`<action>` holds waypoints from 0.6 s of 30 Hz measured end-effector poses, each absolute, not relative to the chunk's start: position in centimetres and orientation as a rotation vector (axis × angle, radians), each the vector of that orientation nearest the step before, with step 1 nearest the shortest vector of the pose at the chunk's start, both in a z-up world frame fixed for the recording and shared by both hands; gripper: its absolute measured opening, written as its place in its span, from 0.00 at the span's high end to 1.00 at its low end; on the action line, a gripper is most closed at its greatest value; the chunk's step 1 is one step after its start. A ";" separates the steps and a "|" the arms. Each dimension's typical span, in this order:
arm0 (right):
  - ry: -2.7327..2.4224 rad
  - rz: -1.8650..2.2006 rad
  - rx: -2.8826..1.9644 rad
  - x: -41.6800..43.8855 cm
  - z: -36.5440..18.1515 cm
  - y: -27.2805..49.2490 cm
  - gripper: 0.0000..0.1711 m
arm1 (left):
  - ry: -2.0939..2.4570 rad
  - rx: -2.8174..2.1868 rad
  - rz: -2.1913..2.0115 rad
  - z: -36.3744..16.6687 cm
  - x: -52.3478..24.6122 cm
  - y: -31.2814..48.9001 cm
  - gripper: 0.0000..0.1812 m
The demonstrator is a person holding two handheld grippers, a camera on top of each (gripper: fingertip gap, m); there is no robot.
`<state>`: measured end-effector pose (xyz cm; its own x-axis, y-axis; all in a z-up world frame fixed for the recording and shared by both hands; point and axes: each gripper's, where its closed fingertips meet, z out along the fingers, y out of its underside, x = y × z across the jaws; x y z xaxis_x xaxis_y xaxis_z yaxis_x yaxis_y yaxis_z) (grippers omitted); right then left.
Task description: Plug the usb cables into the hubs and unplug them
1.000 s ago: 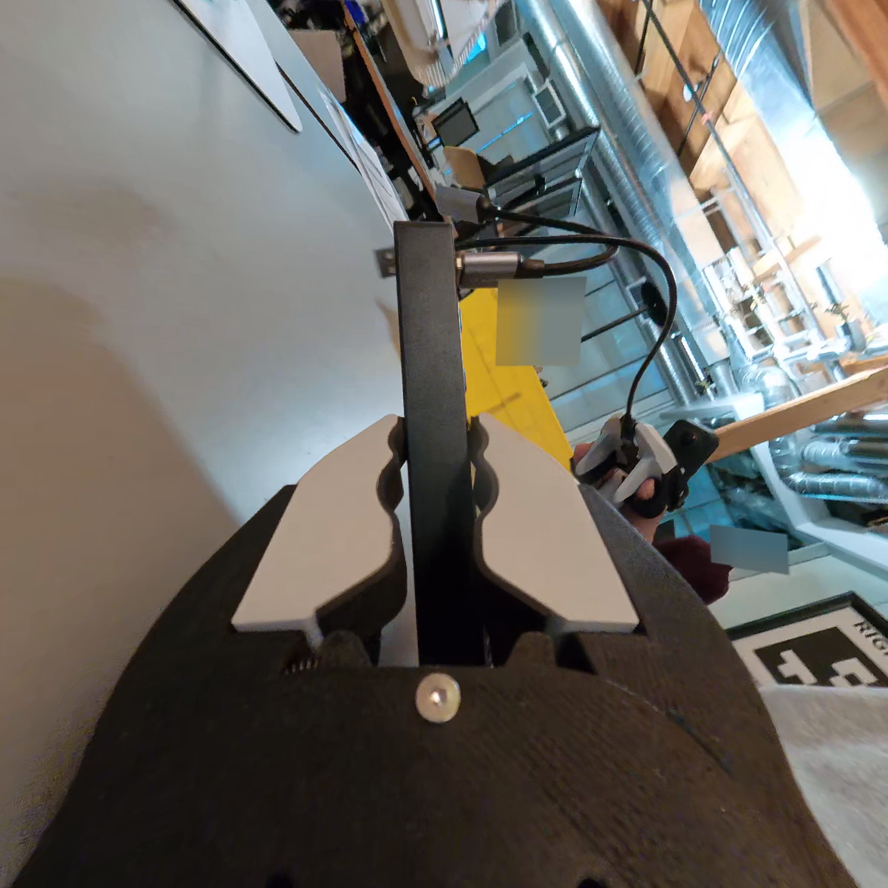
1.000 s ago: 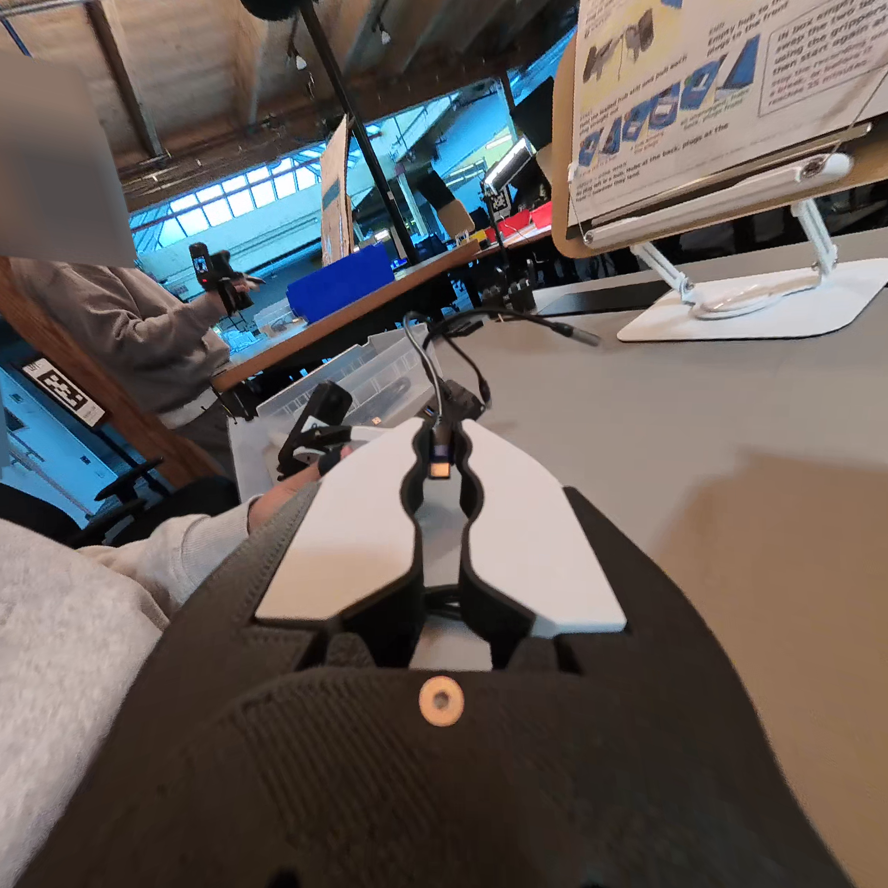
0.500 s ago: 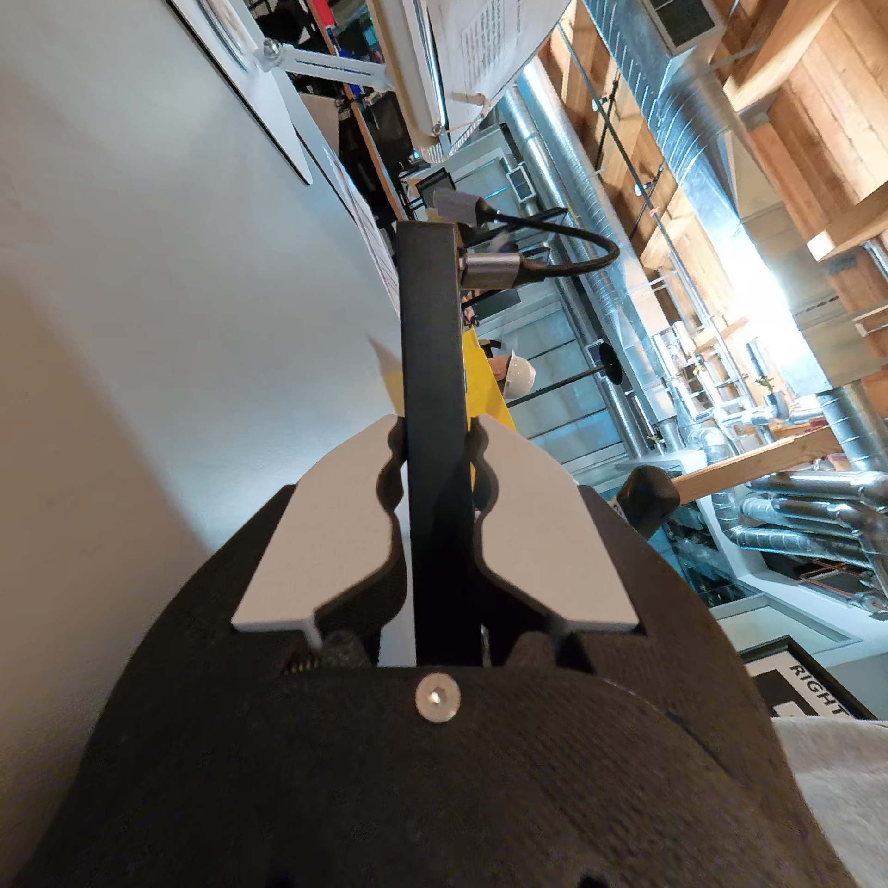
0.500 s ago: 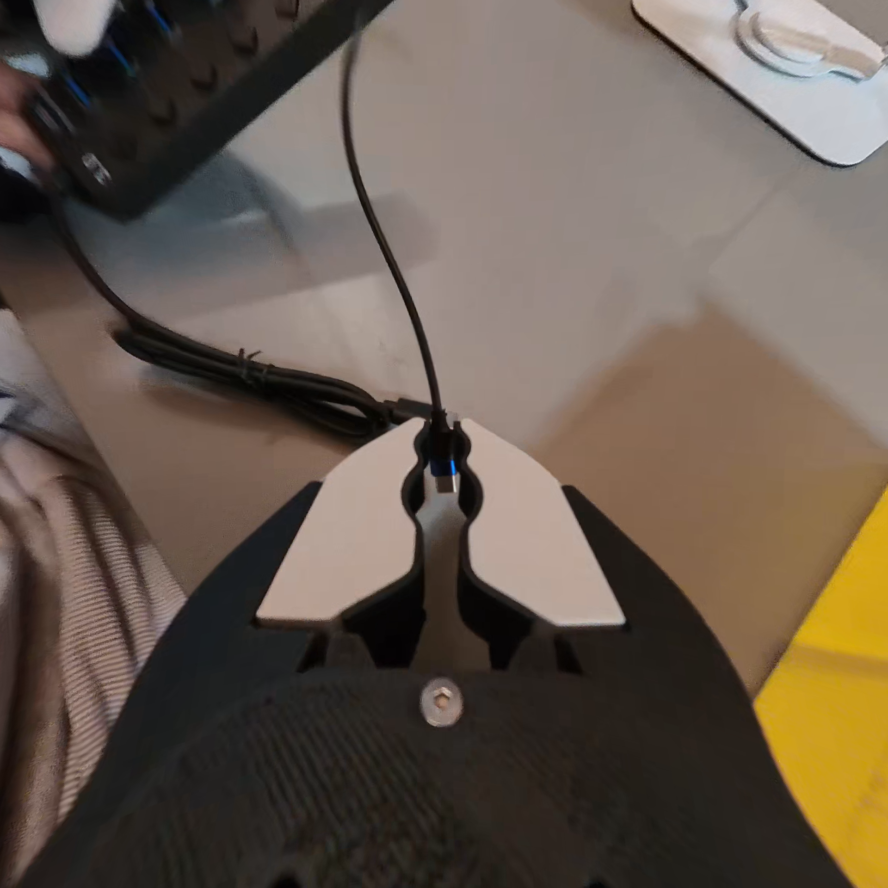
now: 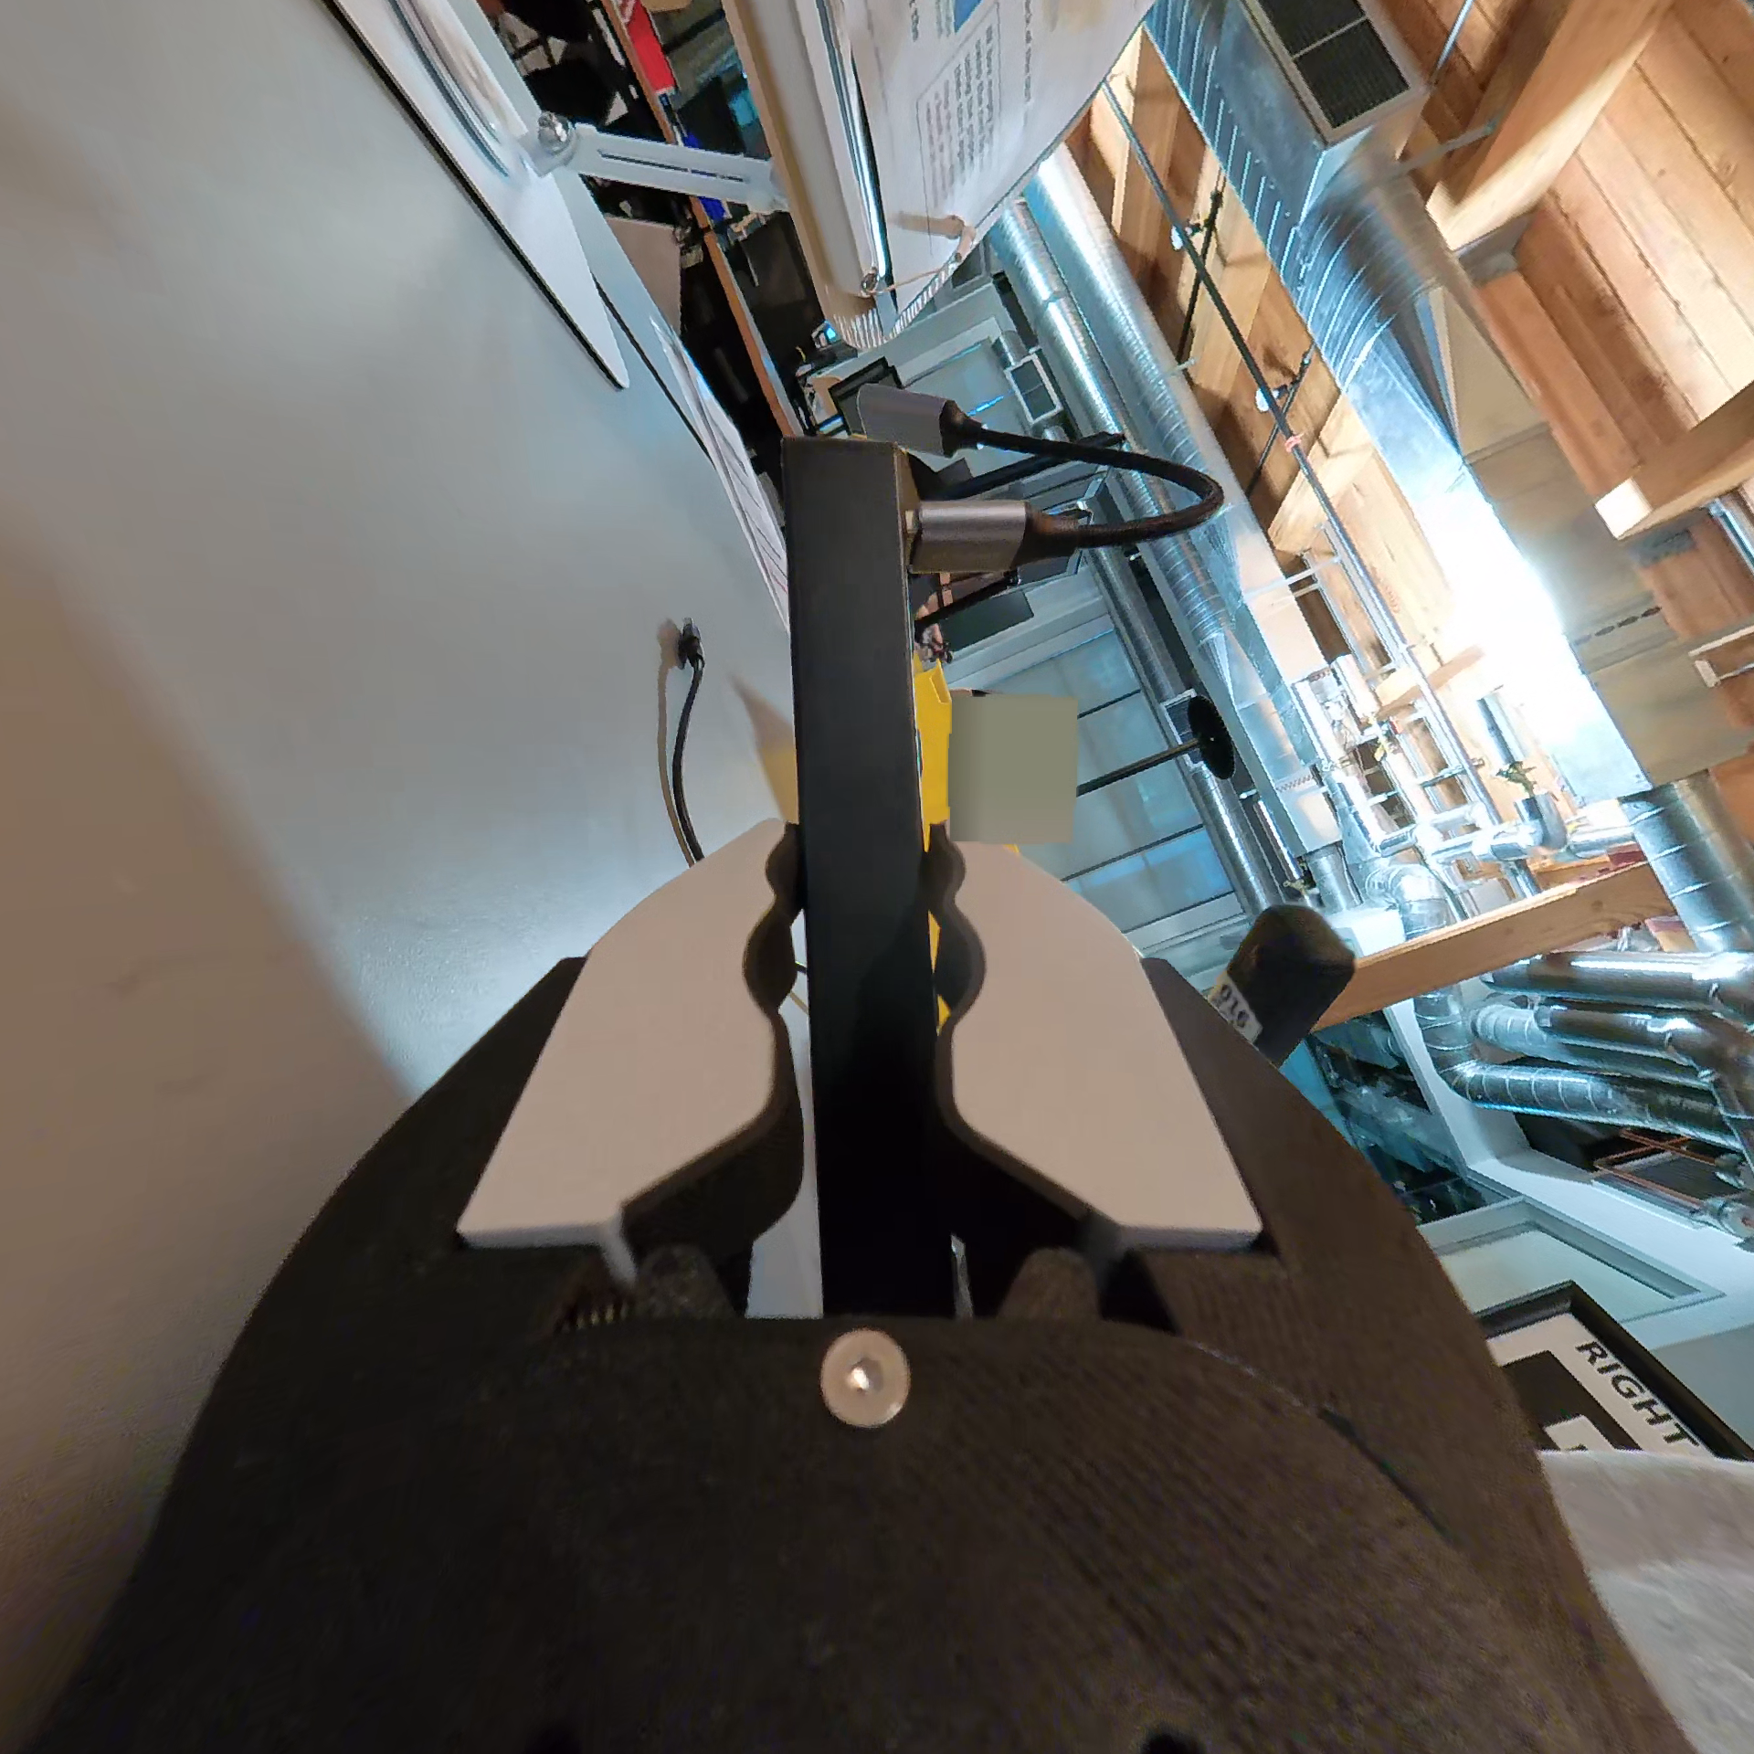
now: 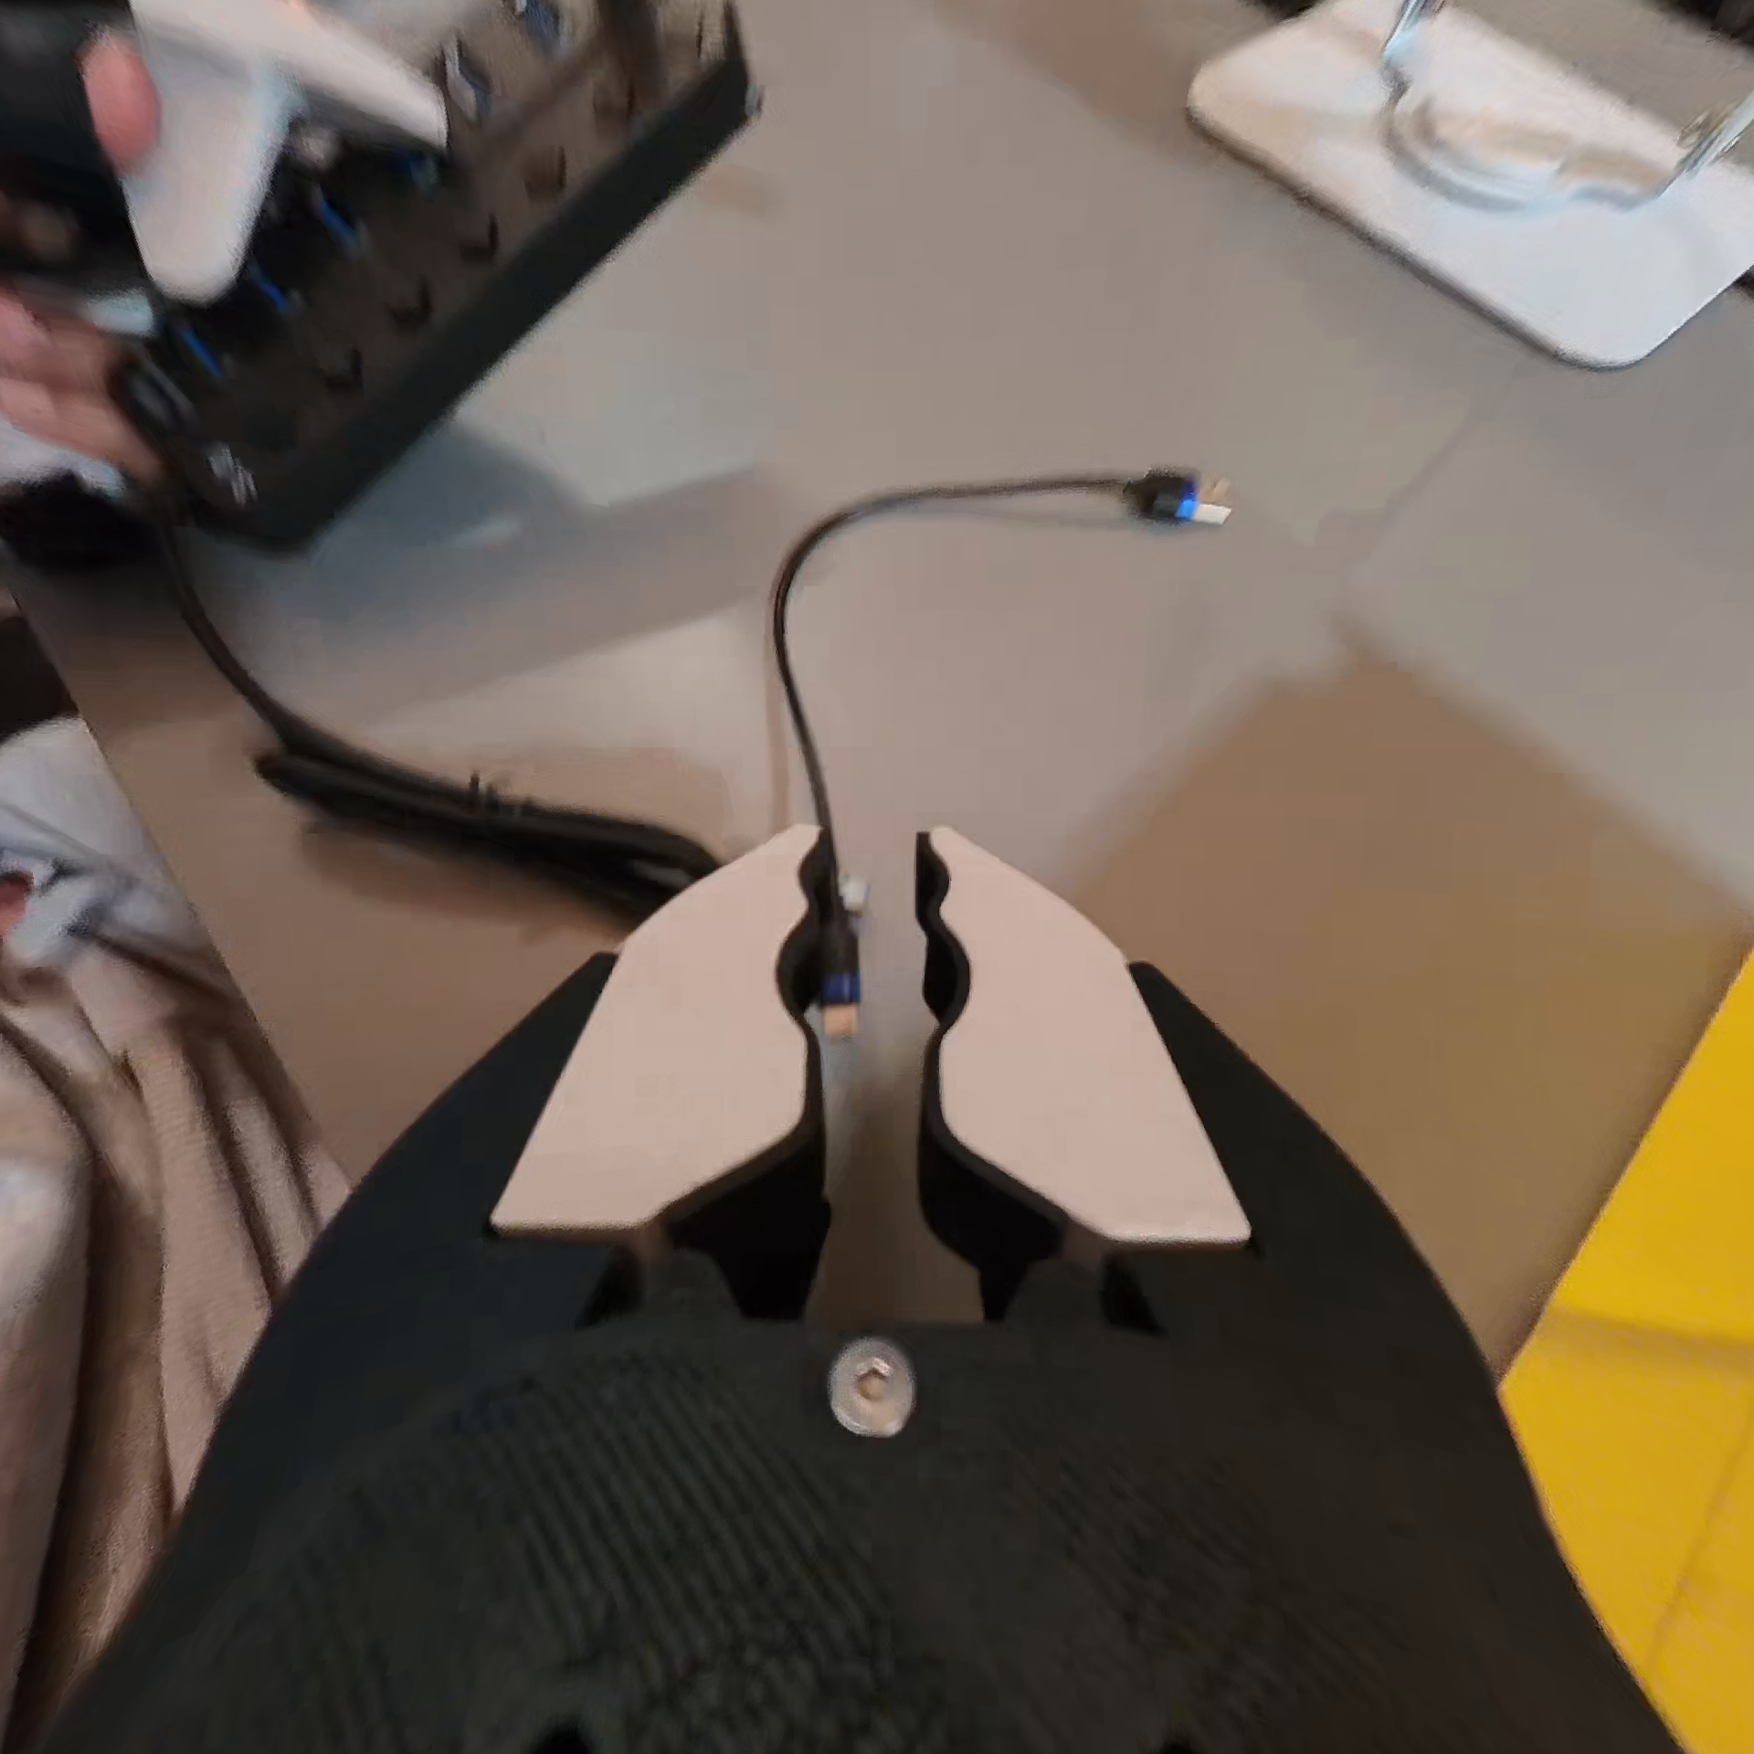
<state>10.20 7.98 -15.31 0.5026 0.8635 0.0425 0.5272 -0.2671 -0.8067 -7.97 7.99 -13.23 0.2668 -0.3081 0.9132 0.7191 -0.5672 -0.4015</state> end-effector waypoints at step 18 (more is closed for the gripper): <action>-1.166 0.469 -2.220 -1.0 -19.8 16.2 0.75 | -0.371 -1.646 -1.444 -13.1 -7.9 7.9 0.86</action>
<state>-1.04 16.20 -19.80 0.5555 0.8306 -0.0387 0.6260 -0.4483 -0.6381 -7.91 7.90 -13.13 0.2765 -0.3193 0.9064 0.7165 -0.5601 -0.4159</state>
